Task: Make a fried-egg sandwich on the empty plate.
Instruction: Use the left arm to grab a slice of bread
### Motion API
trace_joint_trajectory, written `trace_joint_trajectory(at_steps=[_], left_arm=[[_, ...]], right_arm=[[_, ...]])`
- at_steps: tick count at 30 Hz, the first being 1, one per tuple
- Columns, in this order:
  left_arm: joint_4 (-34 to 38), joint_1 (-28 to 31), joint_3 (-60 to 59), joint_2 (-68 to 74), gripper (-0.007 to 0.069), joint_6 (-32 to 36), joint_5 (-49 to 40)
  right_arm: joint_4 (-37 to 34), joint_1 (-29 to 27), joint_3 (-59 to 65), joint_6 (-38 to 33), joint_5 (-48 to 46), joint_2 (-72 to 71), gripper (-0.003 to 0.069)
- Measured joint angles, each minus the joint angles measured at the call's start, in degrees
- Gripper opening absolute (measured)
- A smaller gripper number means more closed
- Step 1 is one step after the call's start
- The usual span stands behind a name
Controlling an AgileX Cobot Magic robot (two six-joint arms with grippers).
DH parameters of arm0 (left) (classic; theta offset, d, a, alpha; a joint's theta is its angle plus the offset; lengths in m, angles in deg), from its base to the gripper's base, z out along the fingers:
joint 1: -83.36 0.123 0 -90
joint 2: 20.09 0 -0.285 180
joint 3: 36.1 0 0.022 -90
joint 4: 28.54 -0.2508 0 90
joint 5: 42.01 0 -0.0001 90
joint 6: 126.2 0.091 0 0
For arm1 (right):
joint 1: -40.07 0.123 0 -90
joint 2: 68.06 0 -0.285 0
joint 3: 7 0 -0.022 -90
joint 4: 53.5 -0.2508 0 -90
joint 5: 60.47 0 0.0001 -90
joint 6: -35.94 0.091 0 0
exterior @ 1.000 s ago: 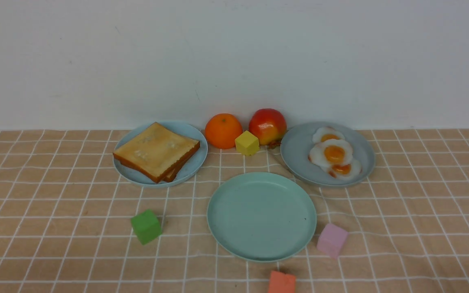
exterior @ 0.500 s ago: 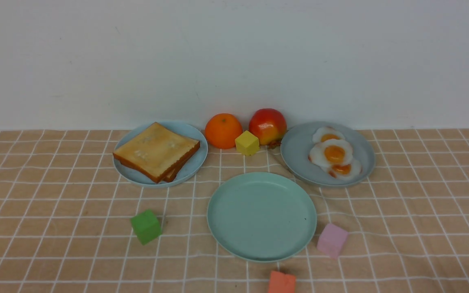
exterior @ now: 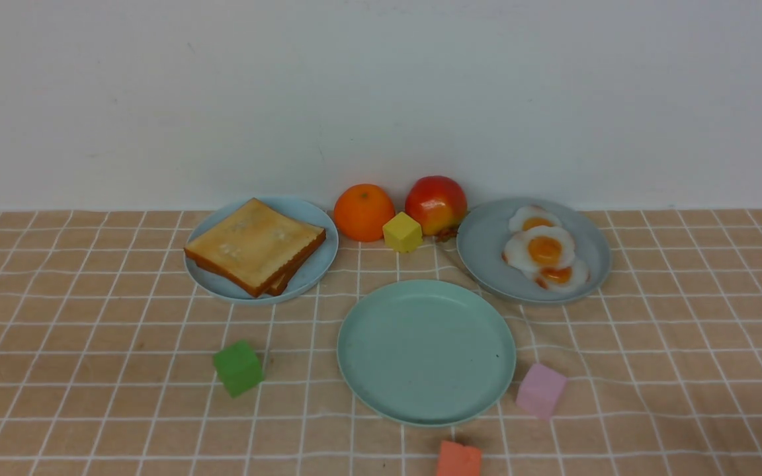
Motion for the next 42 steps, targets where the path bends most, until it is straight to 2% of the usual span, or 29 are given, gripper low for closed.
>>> trace_joint_trajectory(at_steps=[1,3,4,6,7,8,10,12,13,16,21,25,31,42], left_arm=[[-6.1,0.0,2.7,2.7,-0.0010,-3.6,-0.7],[-14.8,0.0,6.2,7.6,-0.0013,-8.2,-1.3],[-21.4,0.0,8.5,11.6,-0.0013,-10.8,-1.1],[-28.1,0.0,10.4,18.8,-0.0013,-13.9,0.0],[-28.8,0.0,10.6,18.8,-0.0013,-14.2,0.4],[-33.1,0.0,11.6,25.0,-0.0013,-17.0,2.8],[-36.3,0.0,12.2,28.9,-0.0013,-18.8,5.6],[-42.7,0.0,13.8,37.5,-0.0013,-22.1,10.7],[-43.3,0.0,13.9,38.1,-0.0013,-22.1,11.0],[-53.7,0.0,17.2,46.9,-0.0013,-27.6,14.5],[-70.3,0.0,24.1,54.4,-0.0013,-38.2,14.3],[-73.5,0.0,29.2,58.0,-0.0013,-42.6,12.6],[-74.1,0.0,33.6,59.6,-0.0013,-42.8,13.0],[-74.5,0.0,33.8,58.2,-0.0013,-44.7,17.2]], right_arm=[[0.0,1.1,-3.2,-1.9,-4.0,2.0,0.0080],[0.1,3.1,-8.7,-5.9,-10.7,5.7,0.0038],[0.1,4.5,-13.0,-8.7,-15.9,9.2,0.0010],[0.2,6.2,-19.8,-11.5,-23.9,15.6,-0.0004],[0.2,6.3,-20.4,-11.7,-23.9,16.2,-0.0004],[0.6,7.1,-25.1,-13.3,-29.7,20.9,-0.0004],[0.8,7.3,-28.2,-14.9,-32.8,24.1,-0.0004],[1.1,7.4,-34.0,-19.2,-37.7,30.2,-0.0003],[1.1,7.4,-34.3,-19.6,-37.9,30.6,-0.0002],[1.1,7.4,-38.4,-23.8,-39.3,35.3,0.0000],[0.7,7.4,-39.4,-26.9,-37.1,37.9,0.0000],[0.4,7.4,-39.7,-26.9,-35.7,38.8,0.0004],[0.4,7.4,-39.7,-27.0,-33.8,39.0,0.0010],[0.0,7.4,-39.8,-27.0,-32.1,39.0,0.0022]])
